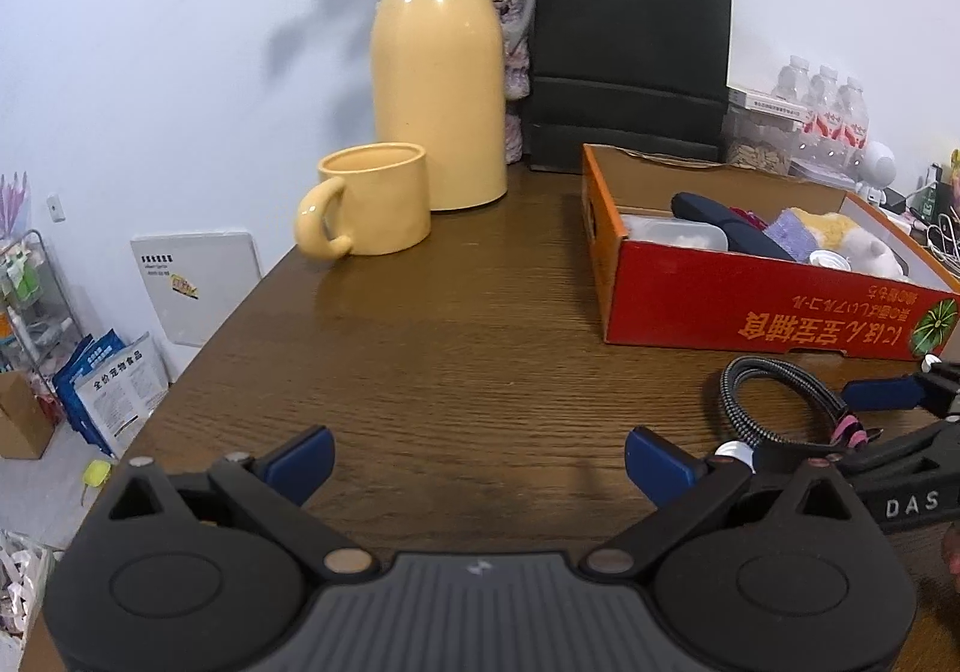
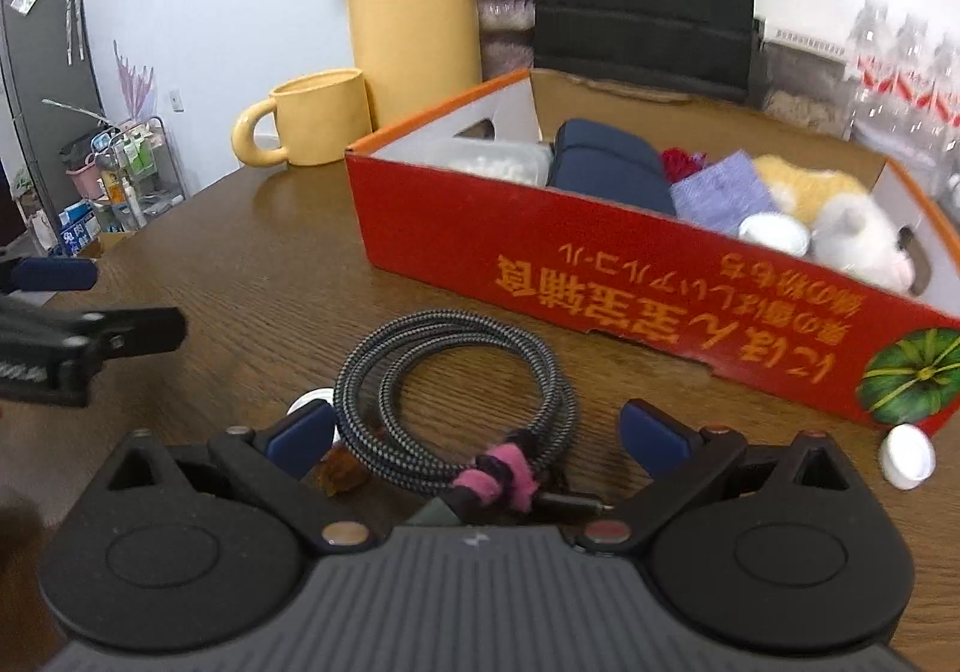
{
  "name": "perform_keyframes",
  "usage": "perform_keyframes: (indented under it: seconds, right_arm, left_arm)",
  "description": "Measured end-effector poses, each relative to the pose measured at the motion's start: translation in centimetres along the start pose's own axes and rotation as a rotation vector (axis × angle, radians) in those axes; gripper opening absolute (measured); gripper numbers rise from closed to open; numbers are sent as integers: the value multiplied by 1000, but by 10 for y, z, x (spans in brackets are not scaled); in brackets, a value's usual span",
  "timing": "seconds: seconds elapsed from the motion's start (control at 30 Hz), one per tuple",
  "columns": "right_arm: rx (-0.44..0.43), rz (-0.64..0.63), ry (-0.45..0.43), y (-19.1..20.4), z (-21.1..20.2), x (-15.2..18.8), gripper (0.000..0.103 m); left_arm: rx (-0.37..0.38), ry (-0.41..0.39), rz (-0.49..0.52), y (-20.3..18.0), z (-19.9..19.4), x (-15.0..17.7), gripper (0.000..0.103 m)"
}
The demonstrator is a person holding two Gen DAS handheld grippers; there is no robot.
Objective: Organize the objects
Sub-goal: 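Grasp the pink-tied braided cable with the right tool while the left tool grasps a white cap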
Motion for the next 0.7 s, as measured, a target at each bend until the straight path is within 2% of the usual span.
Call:
perform_keyframes:
  seconds: [0.1, 0.13, 0.17, 0.47, 0.7]
  right_arm:
    - [-11, 15, -5, -1, 3, 2, 102]
    - [-14, 19, -11, -1, 2, 2, 93]
    - [-21, 21, -22, -1, 0, 2, 91]
    - [-19, 78, -81, -12, -13, 2, 88]
    - [86, 105, -185, -43, -47, 12, 88]
  left_arm:
    - [-5, -3, -14, 4, -3, 0, 103]
    - [-2, -4, -16, 5, -3, 0, 103]
    - [-2, -4, -18, 5, -4, 0, 103]
    - [21, 30, -3, -16, 6, 6, 103]
    - [87, 67, 58, -57, 19, 17, 103]
Point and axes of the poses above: each gripper's, at about its wrist camera, not at the fingertips, and z roughly the way its jaws point, y to its left, x to its underside, the point moved 7 cm from there along z, roughly the way its jaws point, and after that the axes turned 9 degrees about x, right-handed, at the moved point
